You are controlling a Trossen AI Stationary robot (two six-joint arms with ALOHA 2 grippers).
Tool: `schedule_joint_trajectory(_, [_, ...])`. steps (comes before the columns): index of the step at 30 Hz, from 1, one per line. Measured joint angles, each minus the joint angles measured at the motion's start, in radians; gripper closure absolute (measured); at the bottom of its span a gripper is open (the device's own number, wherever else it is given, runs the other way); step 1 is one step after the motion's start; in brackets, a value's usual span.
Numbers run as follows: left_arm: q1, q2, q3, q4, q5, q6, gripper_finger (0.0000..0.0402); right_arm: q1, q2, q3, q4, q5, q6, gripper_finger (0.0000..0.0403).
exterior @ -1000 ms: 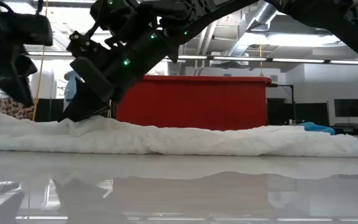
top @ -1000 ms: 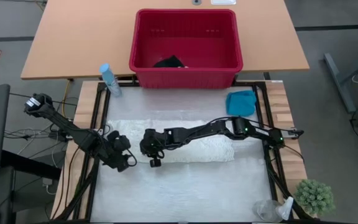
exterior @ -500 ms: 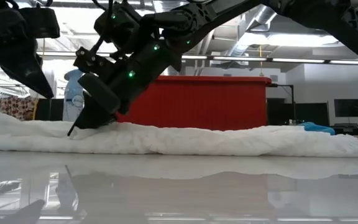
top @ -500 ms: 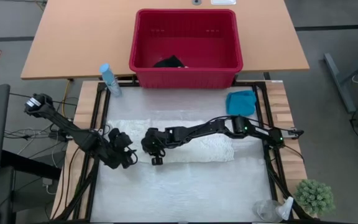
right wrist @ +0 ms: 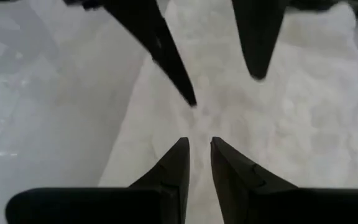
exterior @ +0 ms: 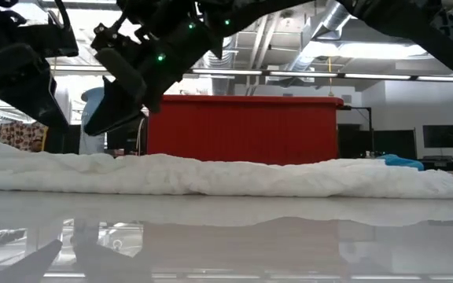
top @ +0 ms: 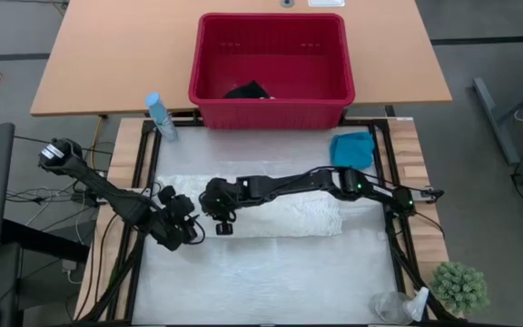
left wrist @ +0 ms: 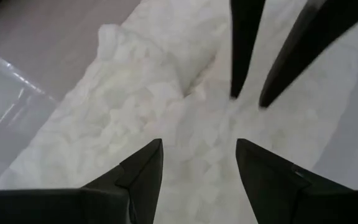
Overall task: Fold laundry
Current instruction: Fold the white blouse
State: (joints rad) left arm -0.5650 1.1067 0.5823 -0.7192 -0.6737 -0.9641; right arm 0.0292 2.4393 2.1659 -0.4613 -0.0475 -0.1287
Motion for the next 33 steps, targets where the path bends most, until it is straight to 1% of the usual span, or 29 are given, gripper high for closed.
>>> schedule_joint_trajectory(3, [0.000, 0.009, 0.000, -0.008, -0.016, -0.016, 0.0207, -0.001, 0.000, 0.055, -0.156, 0.000, -0.005, 0.0313])
schedule_joint_trajectory(8, [0.006, 0.002, 0.000, -0.008, -0.040, -0.017, 0.0207, -0.014, -0.002, 0.104, -0.499, -0.011, -0.046, 0.0313])
schedule_joint_trajectory(11, [0.021, -0.011, 0.000, 0.020, -0.016, 0.013, 0.0207, -0.037, 0.000, 0.103, -0.686, -0.113, -0.054, 0.0316])
schedule_joint_trajectory(13, [0.043, -0.021, 0.000, 0.083, 0.020, 0.070, 0.0207, -0.055, 0.000, 0.103, -0.783, -0.166, -0.056, 0.0325])
schedule_joint_trajectory(16, [0.095, -0.030, 0.000, 0.199, 0.098, 0.191, 0.0207, -0.078, -0.011, 0.102, -0.881, -0.179, -0.056, 0.0341])
schedule_joint_trajectory(19, [0.176, -0.030, 0.000, 0.302, 0.218, 0.301, 0.0207, -0.098, -0.050, 0.102, -0.938, -0.182, -0.057, 0.0352])
schedule_joint_trajectory(22, [0.275, -0.030, 0.000, 0.353, 0.351, 0.381, 0.0207, -0.113, -0.100, 0.104, -1.004, -0.191, -0.048, 0.0360])
schedule_joint_trajectory(24, [0.343, -0.030, 0.000, 0.358, 0.398, 0.424, 0.0207, -0.118, -0.138, 0.103, -1.043, -0.198, -0.052, 0.0365])
schedule_joint_trajectory(28, [0.471, -0.030, 0.000, 0.404, 0.473, 0.525, 0.0207, -0.138, -0.261, 0.102, -1.063, -0.238, -0.040, 0.0377])
schedule_joint_trajectory(33, [0.609, -0.030, 0.000, 0.543, 0.638, 0.611, 0.0207, -0.151, -0.454, 0.103, -1.034, -0.240, -0.003, 0.0381])
